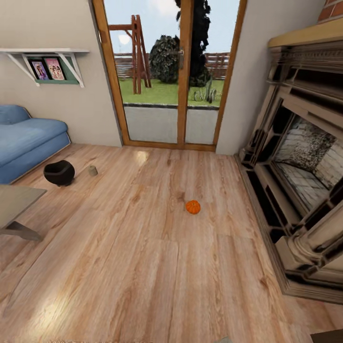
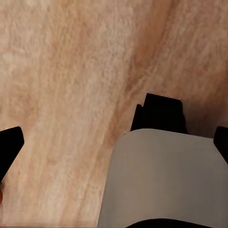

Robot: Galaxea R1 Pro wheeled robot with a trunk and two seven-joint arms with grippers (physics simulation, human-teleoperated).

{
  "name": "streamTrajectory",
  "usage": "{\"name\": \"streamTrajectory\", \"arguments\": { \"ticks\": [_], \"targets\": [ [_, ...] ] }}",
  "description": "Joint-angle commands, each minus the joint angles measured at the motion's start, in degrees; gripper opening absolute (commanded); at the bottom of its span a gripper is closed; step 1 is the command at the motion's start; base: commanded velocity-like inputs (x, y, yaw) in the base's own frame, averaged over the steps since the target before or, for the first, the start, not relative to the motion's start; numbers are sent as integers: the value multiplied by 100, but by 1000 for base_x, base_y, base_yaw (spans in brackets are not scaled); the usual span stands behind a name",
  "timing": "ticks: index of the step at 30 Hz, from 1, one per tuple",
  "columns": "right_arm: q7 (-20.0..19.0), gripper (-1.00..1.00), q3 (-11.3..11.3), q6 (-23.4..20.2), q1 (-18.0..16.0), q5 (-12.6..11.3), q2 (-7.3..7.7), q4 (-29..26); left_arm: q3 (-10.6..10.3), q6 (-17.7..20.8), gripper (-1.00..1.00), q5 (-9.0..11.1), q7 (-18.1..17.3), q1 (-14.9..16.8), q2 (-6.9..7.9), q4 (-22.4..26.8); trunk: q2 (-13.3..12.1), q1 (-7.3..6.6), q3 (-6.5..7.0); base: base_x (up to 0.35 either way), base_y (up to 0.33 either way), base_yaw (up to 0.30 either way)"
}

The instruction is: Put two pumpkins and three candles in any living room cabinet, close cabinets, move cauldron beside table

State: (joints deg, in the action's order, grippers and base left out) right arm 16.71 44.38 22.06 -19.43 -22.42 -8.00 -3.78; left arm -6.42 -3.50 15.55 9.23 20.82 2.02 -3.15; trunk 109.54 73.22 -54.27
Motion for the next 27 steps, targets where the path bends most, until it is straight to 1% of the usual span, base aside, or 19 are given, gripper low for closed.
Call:
{"name": "streamTrajectory", "arguments": {
  "ticks": [1,27],
  "targets": [
    [0,100,1,0,0,0,0,0,0,-1,100,0,0,-1,0,-1,0,0,0,0,0,290],
    [1,100,1,0,0,0,0,0,0,-1,100,0,1,1,0,-2,0,0,0,0,0,290]
  ]
}}
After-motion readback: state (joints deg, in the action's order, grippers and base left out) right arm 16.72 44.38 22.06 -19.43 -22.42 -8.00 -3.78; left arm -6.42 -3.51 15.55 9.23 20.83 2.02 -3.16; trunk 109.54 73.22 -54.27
